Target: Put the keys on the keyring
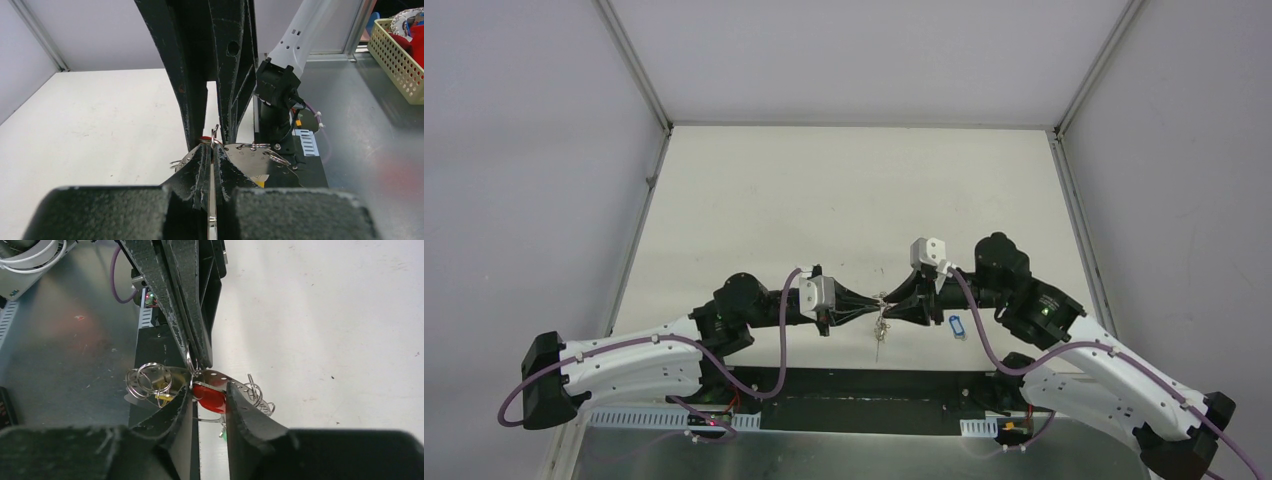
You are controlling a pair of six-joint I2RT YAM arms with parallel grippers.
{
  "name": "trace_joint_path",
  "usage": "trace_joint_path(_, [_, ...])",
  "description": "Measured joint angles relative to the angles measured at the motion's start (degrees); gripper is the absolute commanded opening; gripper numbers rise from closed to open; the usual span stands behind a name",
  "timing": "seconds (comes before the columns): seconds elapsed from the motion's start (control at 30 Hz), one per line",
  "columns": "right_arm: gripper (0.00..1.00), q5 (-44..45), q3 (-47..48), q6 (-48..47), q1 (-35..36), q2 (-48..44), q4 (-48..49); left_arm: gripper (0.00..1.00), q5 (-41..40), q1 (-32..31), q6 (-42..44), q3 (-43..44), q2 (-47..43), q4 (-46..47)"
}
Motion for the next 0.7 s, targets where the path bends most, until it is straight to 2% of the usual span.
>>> trace_joint_path(0.13, [0.00,-0.8,-1.5,0.6,0.0,-0.6,0.9,0.00,0.0,0.0,-0.1,0.0,0.1,-0.2])
trace_joint_path(0.6, [0.00,-1.4,-3.6,0.6,0.0,0.3,2.5,0.00,-0.7,0.0,-1.9,-1.1,0.6,1.9])
trace_joint_path(0.7, [0.05,-1.3,-3.6,0.6,0.0,1.8,2.0,0.00,-1.5,0.0,-2.4,-1.4,1.5,2.4])
